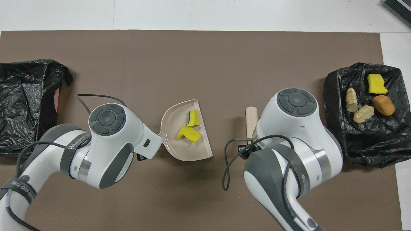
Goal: Sweep and dump trash in bin
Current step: 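Sweep the sponges and bread into the dustpan held by the left gripper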
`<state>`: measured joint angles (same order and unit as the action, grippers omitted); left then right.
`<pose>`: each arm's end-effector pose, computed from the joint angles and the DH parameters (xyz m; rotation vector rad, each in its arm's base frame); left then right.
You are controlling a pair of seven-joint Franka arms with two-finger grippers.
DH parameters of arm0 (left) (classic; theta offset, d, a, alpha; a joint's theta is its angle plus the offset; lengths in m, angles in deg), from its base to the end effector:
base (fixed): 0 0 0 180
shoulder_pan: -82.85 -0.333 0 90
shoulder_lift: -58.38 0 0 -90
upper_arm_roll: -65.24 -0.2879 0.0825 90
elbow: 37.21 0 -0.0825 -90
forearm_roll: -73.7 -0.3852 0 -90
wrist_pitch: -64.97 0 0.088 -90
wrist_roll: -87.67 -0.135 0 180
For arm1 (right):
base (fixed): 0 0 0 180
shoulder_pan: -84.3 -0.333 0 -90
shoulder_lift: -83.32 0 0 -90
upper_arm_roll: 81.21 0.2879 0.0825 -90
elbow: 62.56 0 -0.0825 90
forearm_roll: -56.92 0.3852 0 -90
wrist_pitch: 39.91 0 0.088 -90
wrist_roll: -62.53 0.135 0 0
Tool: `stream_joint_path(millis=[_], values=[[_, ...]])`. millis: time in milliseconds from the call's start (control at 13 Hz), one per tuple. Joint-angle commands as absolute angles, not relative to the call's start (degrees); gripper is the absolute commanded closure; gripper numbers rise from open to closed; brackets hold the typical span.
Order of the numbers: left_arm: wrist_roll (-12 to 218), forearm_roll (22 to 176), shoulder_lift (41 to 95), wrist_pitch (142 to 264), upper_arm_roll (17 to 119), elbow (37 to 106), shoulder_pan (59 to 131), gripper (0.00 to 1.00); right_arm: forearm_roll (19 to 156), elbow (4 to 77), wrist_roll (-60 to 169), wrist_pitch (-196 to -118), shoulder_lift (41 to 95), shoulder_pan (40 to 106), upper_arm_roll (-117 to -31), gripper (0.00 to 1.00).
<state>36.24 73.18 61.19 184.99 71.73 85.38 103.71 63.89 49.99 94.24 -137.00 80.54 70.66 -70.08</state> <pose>0.4739 -0.2444 0.3181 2.4069 -1.9865 -0.1436 0.4675 0.2316 0.3720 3.0496 -0.2356 -0.5241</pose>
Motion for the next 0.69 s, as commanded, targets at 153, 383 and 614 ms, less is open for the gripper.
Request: stream_joint_path(millis=[153, 383, 614], values=[[34.9, 72.6, 58.9, 186.4, 71.2, 88.6, 105.1, 1.00, 61.8, 61.1, 114.1, -136.9, 88.7, 70.7, -69.2, 1.00], [34.9, 72.6, 58.3, 186.9, 71.2, 89.6, 105.2, 1.00, 62.1, 68.9, 118.5, -139.0, 93.7, 70.9, -69.1, 1.00], [34.9, 72.6, 58.3, 186.9, 71.2, 89.6, 105.1, 1.00, 63.0, 74.0, 118.9, -145.6, 95.3, 70.3, -69.0, 1.00]])
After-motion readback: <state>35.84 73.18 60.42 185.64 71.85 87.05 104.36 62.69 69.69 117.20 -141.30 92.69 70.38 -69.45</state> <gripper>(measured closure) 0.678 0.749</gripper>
